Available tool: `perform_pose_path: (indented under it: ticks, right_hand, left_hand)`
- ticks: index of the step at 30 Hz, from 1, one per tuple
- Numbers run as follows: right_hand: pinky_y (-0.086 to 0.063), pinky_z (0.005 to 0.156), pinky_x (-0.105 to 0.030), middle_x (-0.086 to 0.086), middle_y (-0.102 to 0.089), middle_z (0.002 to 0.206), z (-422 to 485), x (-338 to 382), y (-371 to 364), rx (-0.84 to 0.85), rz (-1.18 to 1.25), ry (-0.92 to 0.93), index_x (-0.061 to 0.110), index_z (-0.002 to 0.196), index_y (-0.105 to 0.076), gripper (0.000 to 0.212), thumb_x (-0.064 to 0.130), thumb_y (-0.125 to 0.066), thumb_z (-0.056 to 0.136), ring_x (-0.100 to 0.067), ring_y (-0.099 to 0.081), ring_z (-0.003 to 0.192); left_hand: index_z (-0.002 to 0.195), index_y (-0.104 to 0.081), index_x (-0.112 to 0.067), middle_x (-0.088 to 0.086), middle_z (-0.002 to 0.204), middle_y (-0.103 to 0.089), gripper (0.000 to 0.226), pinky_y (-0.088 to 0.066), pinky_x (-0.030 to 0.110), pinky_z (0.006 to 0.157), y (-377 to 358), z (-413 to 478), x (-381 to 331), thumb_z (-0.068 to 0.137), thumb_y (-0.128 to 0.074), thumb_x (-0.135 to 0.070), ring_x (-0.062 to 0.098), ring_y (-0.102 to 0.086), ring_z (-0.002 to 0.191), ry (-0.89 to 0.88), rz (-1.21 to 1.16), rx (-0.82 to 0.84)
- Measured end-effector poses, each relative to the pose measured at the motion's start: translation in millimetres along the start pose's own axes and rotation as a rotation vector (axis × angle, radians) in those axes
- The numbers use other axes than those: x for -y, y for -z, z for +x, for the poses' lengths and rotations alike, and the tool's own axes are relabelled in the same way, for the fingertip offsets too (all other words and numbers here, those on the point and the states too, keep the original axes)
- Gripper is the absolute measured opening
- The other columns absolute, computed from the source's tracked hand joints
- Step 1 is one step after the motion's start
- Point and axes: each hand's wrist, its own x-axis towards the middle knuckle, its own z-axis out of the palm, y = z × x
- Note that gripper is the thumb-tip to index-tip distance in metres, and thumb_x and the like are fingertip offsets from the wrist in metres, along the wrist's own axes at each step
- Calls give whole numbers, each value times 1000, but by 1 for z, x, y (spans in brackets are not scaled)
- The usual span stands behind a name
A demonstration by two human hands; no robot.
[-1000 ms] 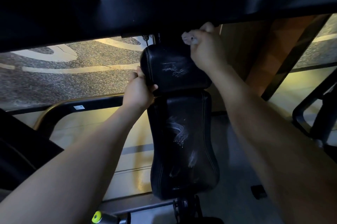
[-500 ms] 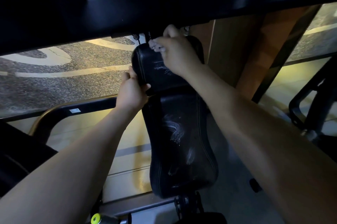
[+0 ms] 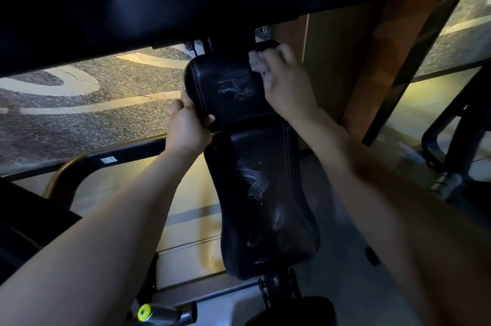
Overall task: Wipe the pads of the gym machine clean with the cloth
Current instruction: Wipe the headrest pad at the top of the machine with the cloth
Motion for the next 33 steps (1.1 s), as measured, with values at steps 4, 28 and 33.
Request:
perform_pose_path:
  ticks: [4,28,33]
  right_hand:
    - [-43,63,-33,-18,-52,110,-10,0,-7,-29,9,-38,2,108,-59,18,3,-52,91,-25,-52,83]
    - [-45,65,-40,-19,-55,112,25,-25,8,-102,50,-137,2,106,-60,17,6,-51,91,-34,-57,86]
    - [-46,65,-41,-16,-52,106,-5,-24,-2,-170,118,-135,0,101,-59,14,6,-53,91,-20,-50,78]
  left_hand:
    - [156,-14,-10,16,135,-39,74,-41,36,94,1,-2,0,98,-59,-18,41,-53,114,-8,-2,9]
    - [154,-18,-13,14,134,-39,72,-40,36,93,-1,-3,2,96,-61,-15,42,-52,116,-35,-38,-9]
    - [155,-17,-15,14,133,-38,74,-41,37,91,-3,0,4,96,-61,-16,44,-53,114,-36,-25,-15]
